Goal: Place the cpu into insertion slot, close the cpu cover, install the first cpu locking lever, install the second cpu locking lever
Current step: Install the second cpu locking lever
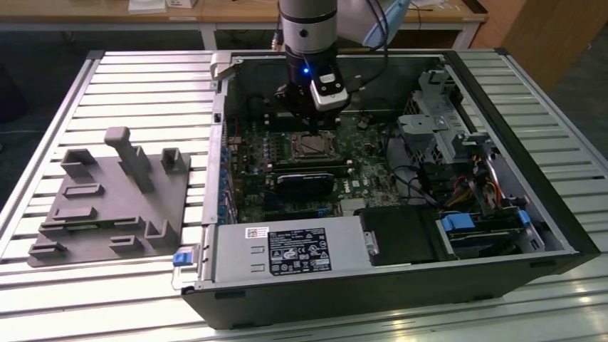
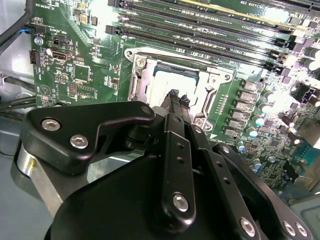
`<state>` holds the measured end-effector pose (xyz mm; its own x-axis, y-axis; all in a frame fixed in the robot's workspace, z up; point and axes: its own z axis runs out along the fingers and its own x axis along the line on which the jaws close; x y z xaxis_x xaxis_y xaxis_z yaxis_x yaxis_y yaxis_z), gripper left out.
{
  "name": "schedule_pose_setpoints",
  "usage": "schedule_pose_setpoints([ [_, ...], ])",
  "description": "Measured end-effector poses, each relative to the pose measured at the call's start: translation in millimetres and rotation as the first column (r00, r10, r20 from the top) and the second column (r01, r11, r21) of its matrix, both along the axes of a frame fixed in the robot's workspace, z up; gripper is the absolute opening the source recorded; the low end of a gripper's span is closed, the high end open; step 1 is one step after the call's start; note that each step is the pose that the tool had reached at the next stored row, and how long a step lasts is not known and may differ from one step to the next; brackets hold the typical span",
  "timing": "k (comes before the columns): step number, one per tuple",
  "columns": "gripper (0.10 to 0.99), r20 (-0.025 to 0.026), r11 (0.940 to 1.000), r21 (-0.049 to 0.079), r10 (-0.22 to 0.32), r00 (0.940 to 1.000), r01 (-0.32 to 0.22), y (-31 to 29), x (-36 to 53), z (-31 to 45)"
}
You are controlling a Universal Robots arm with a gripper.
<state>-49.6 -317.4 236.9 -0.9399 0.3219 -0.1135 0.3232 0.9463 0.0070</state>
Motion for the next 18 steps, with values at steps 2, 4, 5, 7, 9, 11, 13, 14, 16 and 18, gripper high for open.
schedule_pose_setpoints([
  [2,0.106,0.0000,1.0000,0.000,0.000,1.0000,0.000,0.0,0.0,0.0],
  [4,0.106,0.0001,1.0000,0.000,0.000,1.0000,0.000,0.0,0.0,0.0],
  [5,0.106,-0.0001,1.0000,0.000,0.000,1.0000,0.000,-0.1,0.0,0.1],
  [7,0.106,-0.0001,1.0000,0.000,0.000,1.0000,0.000,-0.9,0.0,0.1],
  [9,0.106,0.0000,1.0000,0.000,0.000,1.0000,0.000,-3.3,0.0,0.0],
  [11,0.106,0.0001,1.0000,0.000,0.000,1.0000,0.000,-5.9,0.0,0.0],
  [13,0.106,0.0001,1.0000,0.000,0.000,1.0000,0.000,-8.8,0.0,0.0],
  [14,0.106,0.0000,1.0000,0.000,0.000,1.0000,0.000,-10.4,0.0,0.1],
  [16,0.106,0.0000,1.0000,0.000,0.000,1.0000,0.000,-13.7,0.0,0.0],
  [18,0.106,0.0001,1.0000,0.000,0.000,1.0000,0.000,-16.9,0.0,0.0],
])
